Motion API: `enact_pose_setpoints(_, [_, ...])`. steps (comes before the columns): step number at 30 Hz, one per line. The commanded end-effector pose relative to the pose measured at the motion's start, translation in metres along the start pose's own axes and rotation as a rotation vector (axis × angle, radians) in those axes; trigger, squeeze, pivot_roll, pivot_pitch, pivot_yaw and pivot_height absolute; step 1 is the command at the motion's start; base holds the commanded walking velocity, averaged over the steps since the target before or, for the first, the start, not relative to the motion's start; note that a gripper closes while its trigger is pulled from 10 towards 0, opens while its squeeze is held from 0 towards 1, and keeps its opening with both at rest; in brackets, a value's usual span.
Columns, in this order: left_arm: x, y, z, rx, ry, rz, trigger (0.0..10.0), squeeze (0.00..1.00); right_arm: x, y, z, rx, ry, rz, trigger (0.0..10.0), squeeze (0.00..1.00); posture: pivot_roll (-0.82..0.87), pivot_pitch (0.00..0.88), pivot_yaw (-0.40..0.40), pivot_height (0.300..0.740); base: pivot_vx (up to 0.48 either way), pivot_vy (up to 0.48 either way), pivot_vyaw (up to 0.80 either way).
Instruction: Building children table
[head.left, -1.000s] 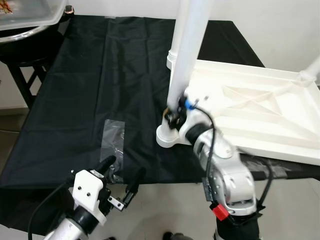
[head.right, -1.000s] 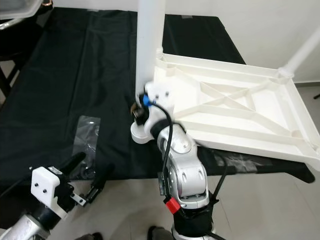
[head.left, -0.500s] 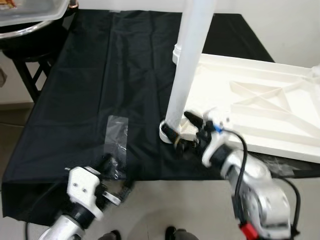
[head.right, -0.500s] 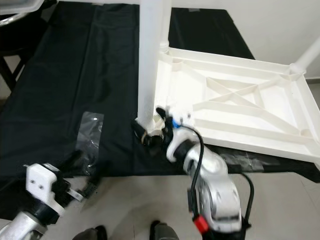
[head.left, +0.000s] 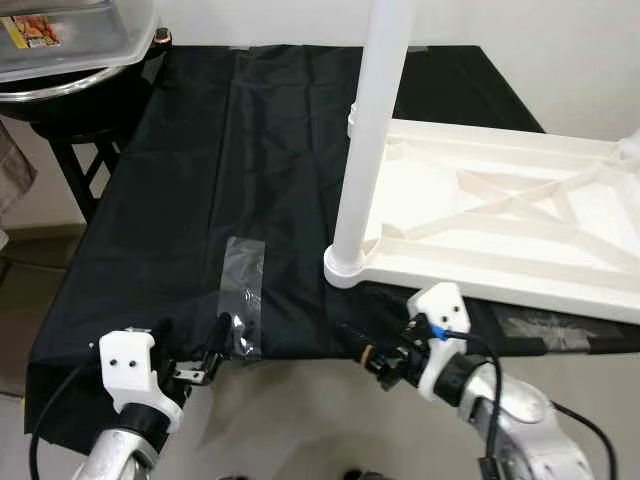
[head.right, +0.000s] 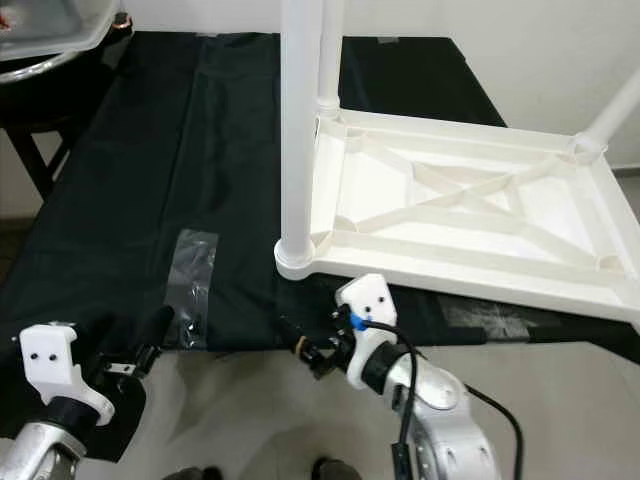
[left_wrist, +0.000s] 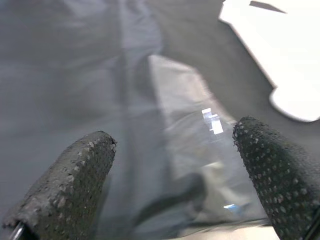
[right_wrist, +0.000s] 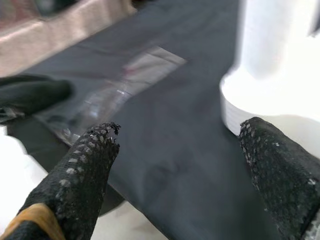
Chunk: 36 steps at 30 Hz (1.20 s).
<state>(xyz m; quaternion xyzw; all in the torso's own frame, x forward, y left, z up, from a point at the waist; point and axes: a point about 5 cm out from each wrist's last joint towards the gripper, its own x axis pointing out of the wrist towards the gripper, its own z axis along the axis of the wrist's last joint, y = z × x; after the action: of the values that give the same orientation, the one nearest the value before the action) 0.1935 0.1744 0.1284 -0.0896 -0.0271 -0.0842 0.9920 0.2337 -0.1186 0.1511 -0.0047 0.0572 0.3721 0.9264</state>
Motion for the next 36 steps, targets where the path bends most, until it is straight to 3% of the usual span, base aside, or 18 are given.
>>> enact_pose_setpoints(1, [0.0,-0.004,-0.006,-0.023,0.027,-0.015,10.0,0.0,0.002,0.001,-0.002,-0.006,-0.006,0.009,10.0,0.0,0.03,0.109,-0.028,0.74,0.0,-0.48,0.0])
enact_pose_setpoints(10, [0.004,-0.016,-0.009,-0.036,0.048,-0.067,10.0,0.0,0.012,-0.005,-0.011,0.024,-0.024,-0.007,10.0,0.0,0.04,0.075,-0.021,0.74,0.0,-0.475,0.0])
enact_pose_setpoints(23, [0.025,-0.012,-0.012,-0.014,0.041,-0.05,10.0,0.0,0.023,-0.01,-0.017,-0.063,-0.009,0.044,10.0,0.0,0.01,0.043,-0.03,0.74,0.0,-0.469,0.0])
enact_pose_setpoints(36, [0.029,-0.009,-0.017,-0.006,0.049,-0.012,10.0,0.0,0.024,-0.009,-0.025,-0.079,0.009,0.122,10.0,0.0,0.01,0.017,-0.035,0.74,0.0,-0.469,0.0])
